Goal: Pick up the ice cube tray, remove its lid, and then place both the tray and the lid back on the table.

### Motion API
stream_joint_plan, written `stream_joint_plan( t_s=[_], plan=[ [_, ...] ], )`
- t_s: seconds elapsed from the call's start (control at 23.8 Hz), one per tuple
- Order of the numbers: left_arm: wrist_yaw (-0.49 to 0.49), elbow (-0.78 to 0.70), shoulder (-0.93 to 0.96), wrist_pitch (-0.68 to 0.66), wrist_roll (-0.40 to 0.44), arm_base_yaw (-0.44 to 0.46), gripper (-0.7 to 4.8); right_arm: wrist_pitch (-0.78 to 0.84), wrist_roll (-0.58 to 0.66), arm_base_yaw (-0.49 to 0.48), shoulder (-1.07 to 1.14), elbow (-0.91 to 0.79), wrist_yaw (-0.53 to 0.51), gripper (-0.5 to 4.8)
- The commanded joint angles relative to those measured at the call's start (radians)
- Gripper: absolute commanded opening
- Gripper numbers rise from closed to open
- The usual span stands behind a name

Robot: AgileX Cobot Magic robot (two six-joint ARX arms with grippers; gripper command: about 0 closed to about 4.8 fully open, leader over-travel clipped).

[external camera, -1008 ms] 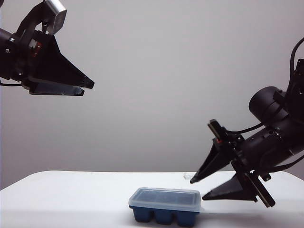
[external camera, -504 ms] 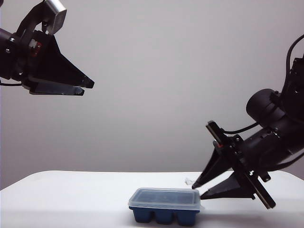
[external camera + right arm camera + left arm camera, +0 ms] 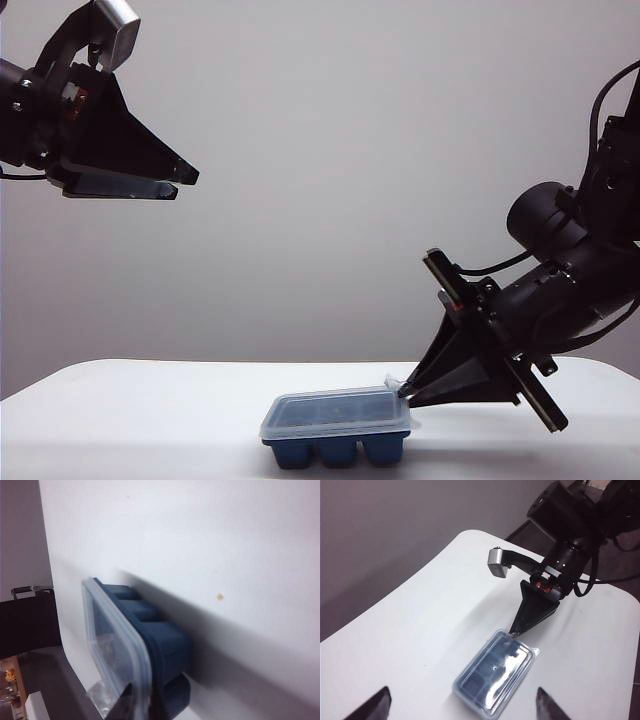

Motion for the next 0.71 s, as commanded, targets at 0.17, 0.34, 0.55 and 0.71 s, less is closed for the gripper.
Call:
stream_joint_plan(
  t_s=[0.17,0.34,0.55,0.71],
  plan=[
    [0.005,0.002,-0.002,0.016,-0.002,0.001,3.75,0.008,-0.023,0.033,-0.002,0.002,-0.006,-0.09],
    [0.005,0.002,-0.002,0.015,-0.002,0.001,3.75,0.022,-0.022,0.042,-0.003,0.010,-0.017,-0.09],
    [0.004,0.002,-0.002,0.016,-0.002,0.001,3.75,0.018,0.002,0.041,-0.006,0.063,-0.125,-0.09],
    [0.004,0.002,-0.002,0.020,-0.002,0.001,3.77,-0.031,0.007,0.040,-0.051,0.135,-0.140,-0.09]
  ],
)
